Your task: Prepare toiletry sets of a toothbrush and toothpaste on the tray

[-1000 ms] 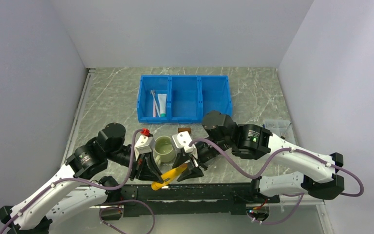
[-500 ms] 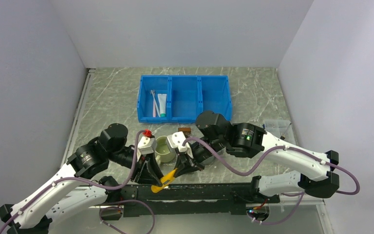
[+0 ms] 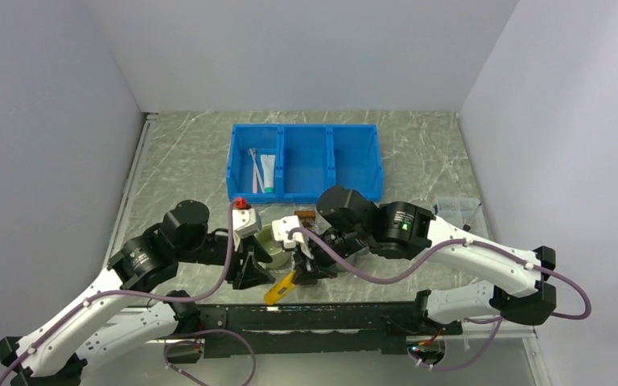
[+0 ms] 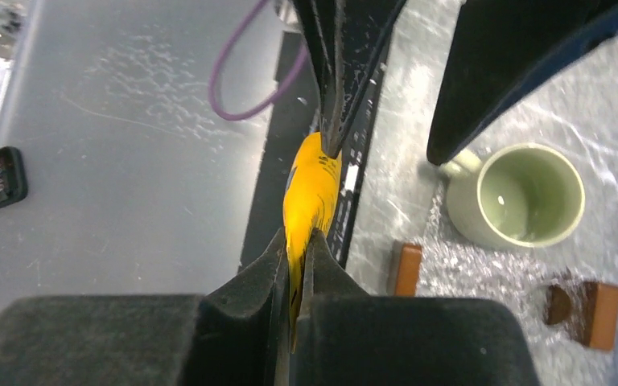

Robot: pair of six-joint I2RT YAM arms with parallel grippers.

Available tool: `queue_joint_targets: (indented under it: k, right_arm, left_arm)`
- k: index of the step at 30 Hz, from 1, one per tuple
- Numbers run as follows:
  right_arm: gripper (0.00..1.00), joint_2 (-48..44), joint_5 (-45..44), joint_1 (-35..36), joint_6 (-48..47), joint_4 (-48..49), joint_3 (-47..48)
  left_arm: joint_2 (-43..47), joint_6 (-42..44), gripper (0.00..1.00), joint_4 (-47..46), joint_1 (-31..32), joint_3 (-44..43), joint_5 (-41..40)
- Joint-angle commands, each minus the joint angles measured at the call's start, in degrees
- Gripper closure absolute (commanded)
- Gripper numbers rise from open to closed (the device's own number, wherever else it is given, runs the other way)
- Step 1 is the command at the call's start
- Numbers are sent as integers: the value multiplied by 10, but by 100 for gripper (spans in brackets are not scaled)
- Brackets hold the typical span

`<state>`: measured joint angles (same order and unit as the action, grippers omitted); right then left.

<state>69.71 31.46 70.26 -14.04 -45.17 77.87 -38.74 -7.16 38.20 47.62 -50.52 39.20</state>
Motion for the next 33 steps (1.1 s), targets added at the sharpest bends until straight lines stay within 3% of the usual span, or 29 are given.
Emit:
queue_joint_targets:
  k: [1,9,22,33]
  right_arm:
    - [100,25,-97,-20,28,-46,55]
    - [100,54,-158,-116,73,-59,82]
    - [100,194,-307,-175,121,-134,174]
    - [100,272,-313,-184,117,-147,213]
  left_arm:
    - [11,-24,38,-2,-1,-26,-170]
    - [49,-38,35,-9,-1,1,-366]
    - [139,-43,27,-19,0,44,-464]
    - [181,-35,18,-5,-1,53,-518]
